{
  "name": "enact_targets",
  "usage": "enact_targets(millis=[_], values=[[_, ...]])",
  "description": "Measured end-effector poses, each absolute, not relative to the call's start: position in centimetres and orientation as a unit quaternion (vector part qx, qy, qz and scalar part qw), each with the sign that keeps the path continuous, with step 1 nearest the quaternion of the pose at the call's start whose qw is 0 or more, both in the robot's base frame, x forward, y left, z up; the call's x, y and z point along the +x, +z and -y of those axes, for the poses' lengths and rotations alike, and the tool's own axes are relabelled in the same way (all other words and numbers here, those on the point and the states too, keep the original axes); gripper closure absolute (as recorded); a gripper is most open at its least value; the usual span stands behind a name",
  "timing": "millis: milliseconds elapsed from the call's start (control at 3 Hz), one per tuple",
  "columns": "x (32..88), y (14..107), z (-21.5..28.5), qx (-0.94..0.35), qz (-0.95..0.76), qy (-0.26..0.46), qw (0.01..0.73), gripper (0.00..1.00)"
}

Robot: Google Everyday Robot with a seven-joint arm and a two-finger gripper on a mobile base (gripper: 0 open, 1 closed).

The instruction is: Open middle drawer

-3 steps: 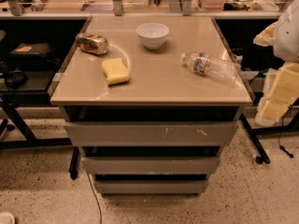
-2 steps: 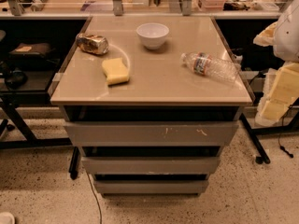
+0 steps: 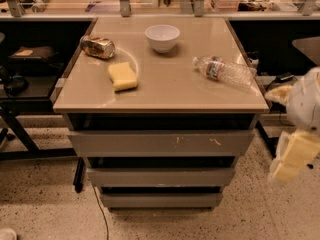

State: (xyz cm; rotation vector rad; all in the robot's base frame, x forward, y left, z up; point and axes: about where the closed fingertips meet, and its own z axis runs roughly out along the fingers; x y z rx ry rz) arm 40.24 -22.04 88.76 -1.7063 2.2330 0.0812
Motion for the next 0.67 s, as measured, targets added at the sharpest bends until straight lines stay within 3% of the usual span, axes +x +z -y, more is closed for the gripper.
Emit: enact_targets(millis=[333, 667], values=[[35.15, 79.05, 23.03, -0.583, -0.792, 0.086, 0.158, 0.0], [34.88, 78.71, 23.09, -0.583, -0.793, 0.087, 0.156, 0.0]])
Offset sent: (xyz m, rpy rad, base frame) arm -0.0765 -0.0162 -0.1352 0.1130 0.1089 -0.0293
